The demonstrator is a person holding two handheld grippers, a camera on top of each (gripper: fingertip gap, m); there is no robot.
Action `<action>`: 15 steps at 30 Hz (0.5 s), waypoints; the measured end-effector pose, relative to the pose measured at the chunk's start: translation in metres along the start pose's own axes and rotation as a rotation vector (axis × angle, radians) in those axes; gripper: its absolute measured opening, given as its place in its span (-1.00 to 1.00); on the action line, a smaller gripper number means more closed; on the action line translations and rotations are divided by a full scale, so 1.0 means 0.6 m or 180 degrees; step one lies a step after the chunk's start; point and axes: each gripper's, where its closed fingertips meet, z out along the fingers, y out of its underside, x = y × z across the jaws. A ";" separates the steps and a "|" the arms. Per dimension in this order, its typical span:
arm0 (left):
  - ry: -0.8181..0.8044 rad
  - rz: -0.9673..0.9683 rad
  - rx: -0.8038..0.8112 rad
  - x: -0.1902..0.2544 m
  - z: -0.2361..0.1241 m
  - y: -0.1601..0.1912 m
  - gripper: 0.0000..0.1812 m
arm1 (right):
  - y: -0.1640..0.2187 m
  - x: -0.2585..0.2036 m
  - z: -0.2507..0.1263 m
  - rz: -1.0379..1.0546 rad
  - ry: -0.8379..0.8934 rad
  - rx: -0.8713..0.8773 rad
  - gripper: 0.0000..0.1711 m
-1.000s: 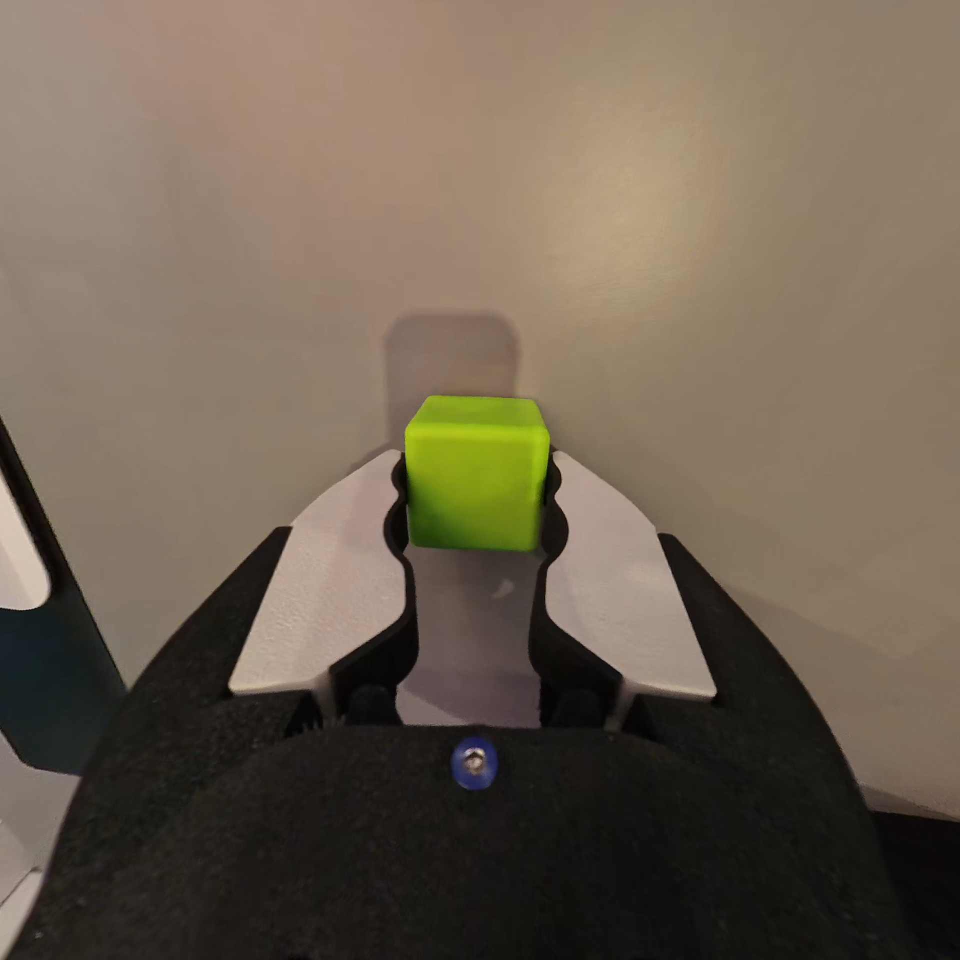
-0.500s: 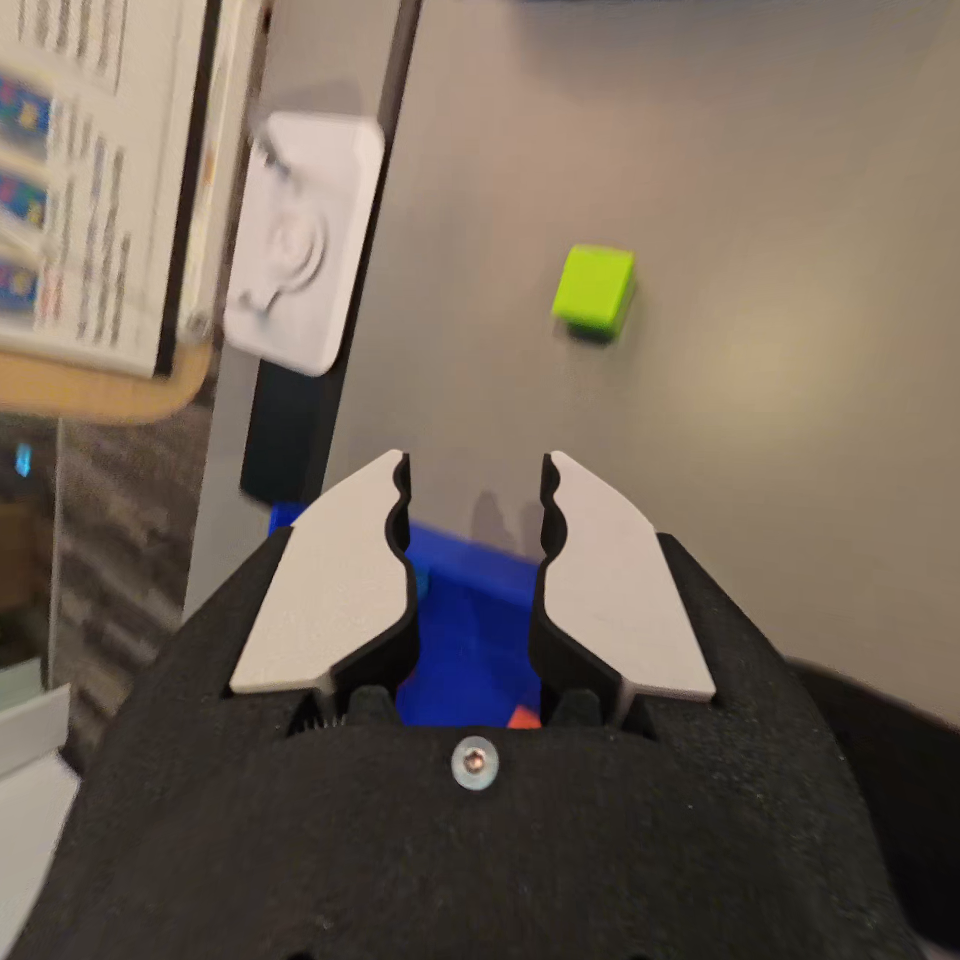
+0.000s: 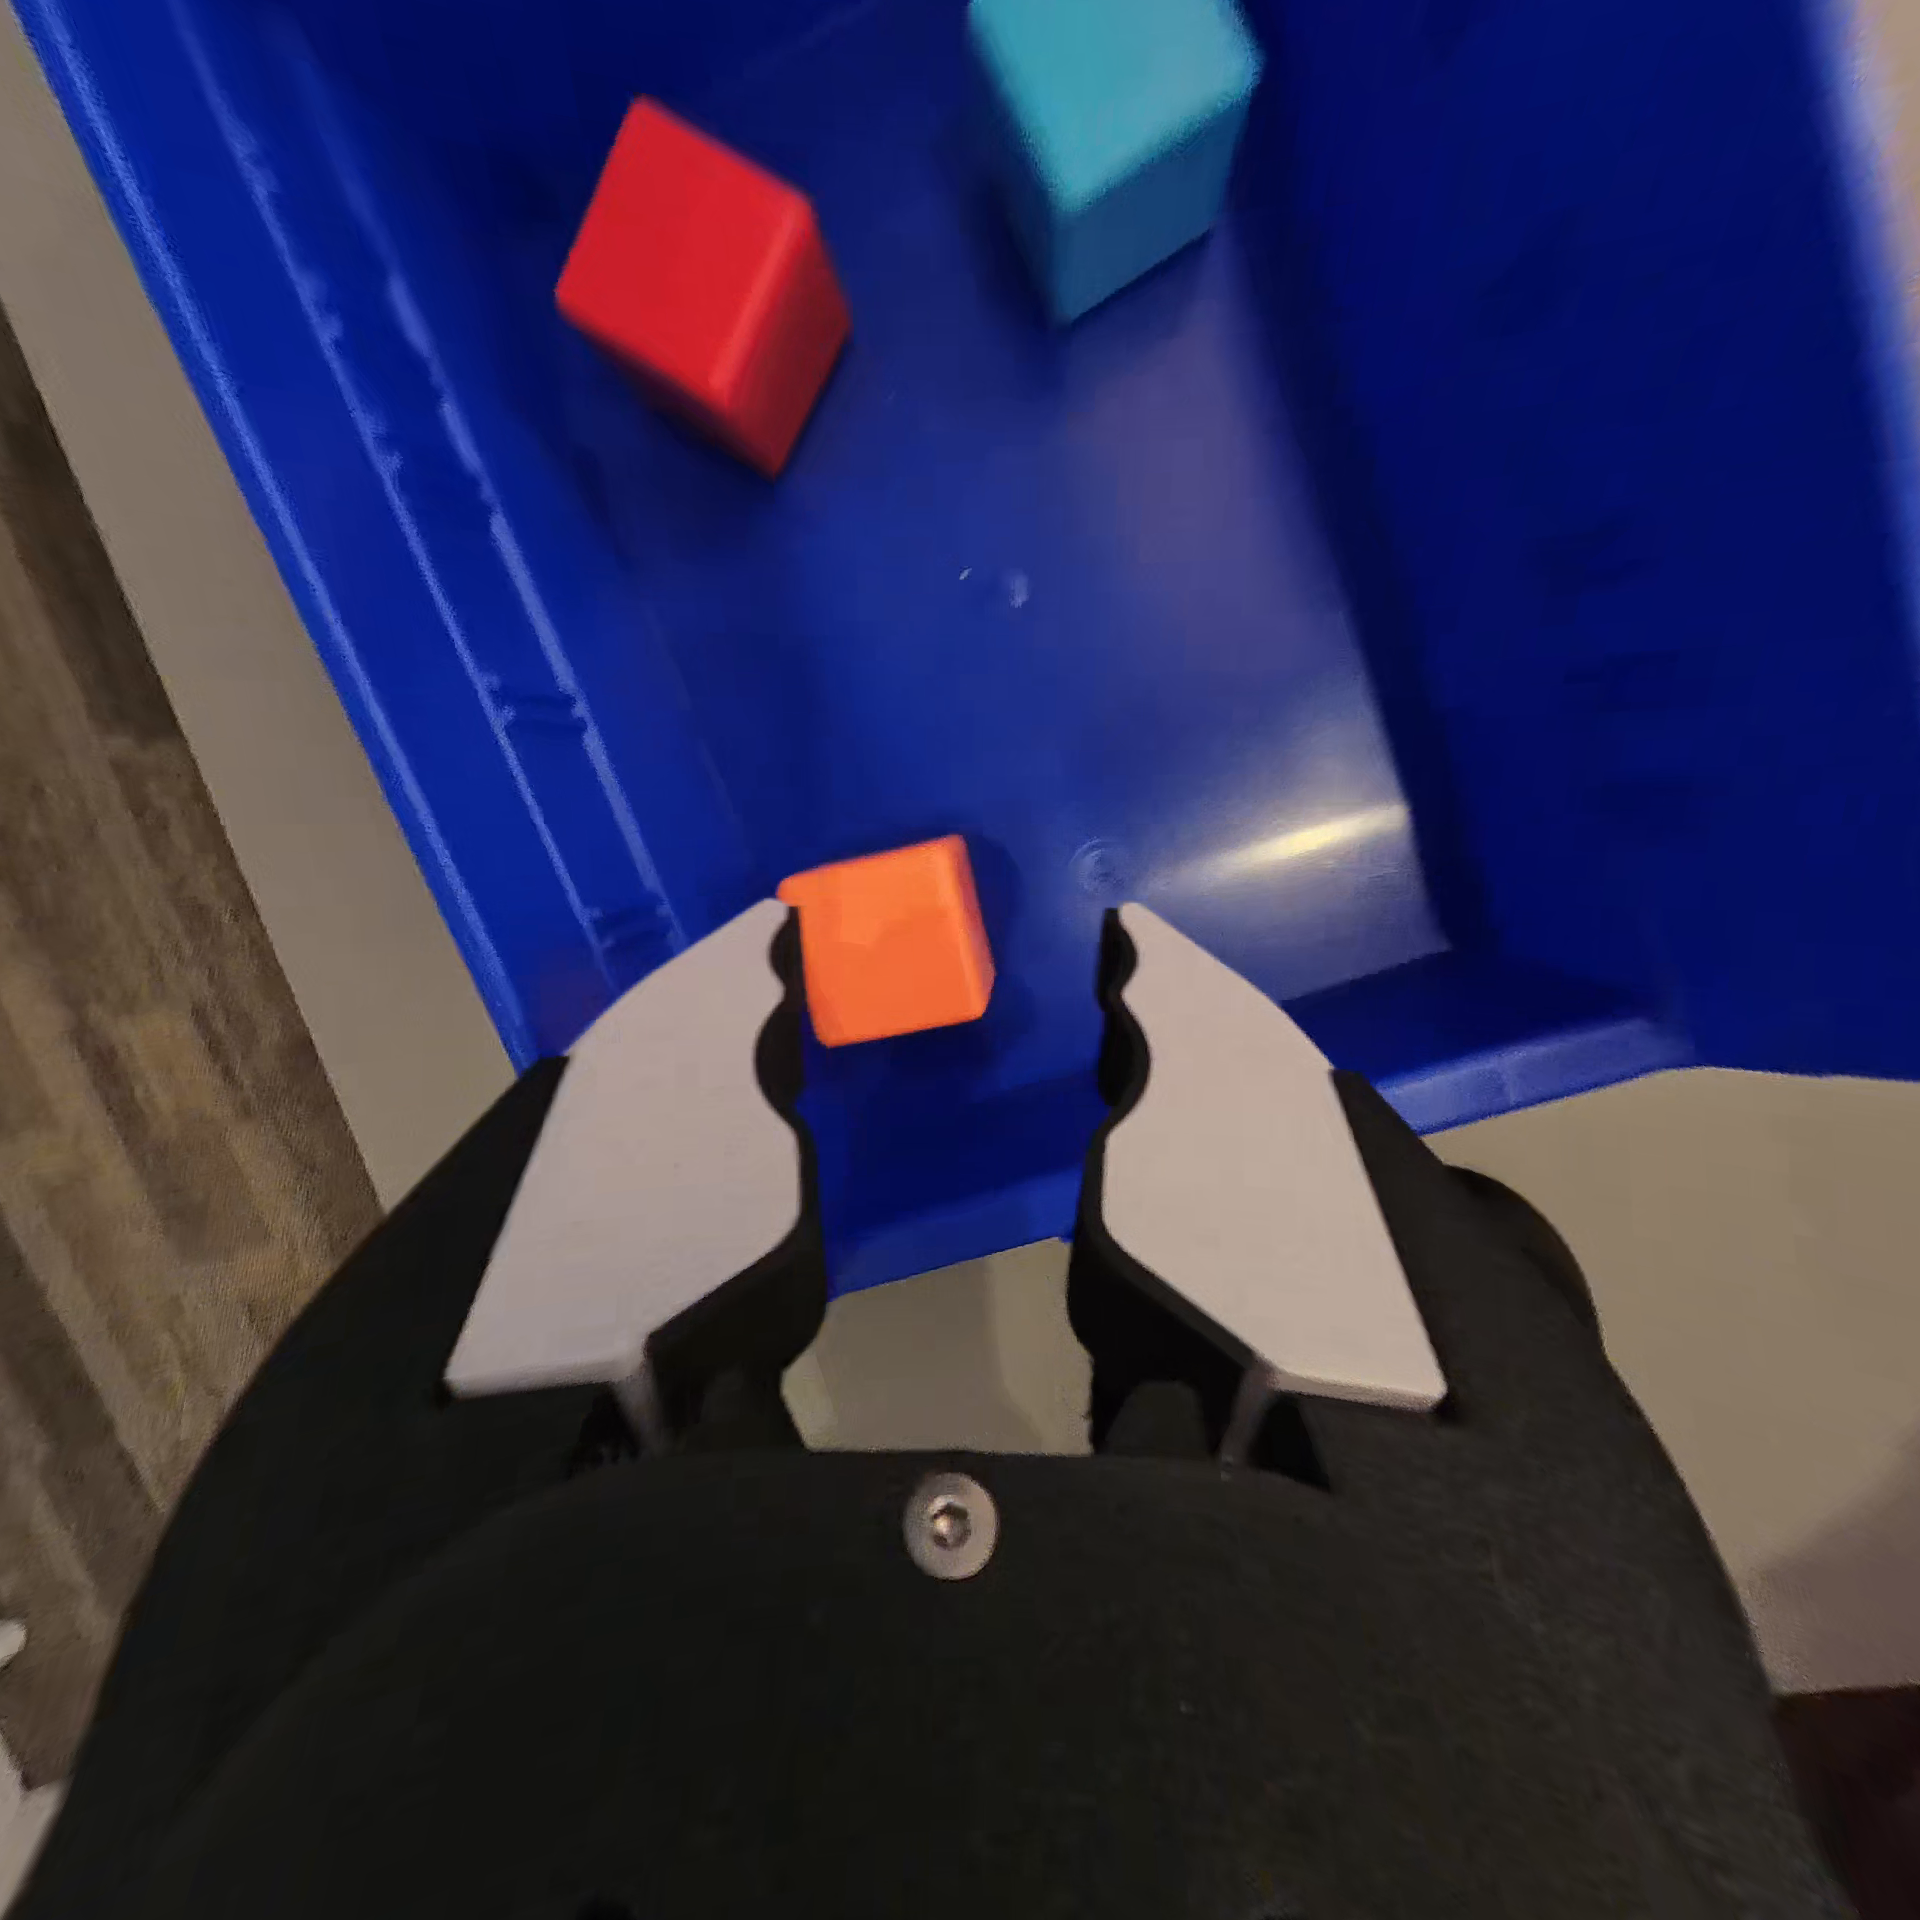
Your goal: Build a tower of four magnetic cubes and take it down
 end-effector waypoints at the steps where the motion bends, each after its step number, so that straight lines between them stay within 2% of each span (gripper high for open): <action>1: -0.0040 -0.0057 -0.0070 -0.004 0.009 0.009 -0.37 | 0.002 -0.001 0.001 -0.0003 -0.0007 -0.0018 -0.30; 9: -0.0477 -0.0153 -0.0415 -0.032 0.057 0.048 -0.34 | 0.011 -0.005 0.004 -0.0016 -0.0048 -0.0101 -0.30; 15: -0.0458 -0.0137 -0.0760 -0.028 0.084 0.063 -0.36 | 0.012 -0.009 0.006 -0.0048 -0.0076 -0.0131 -0.30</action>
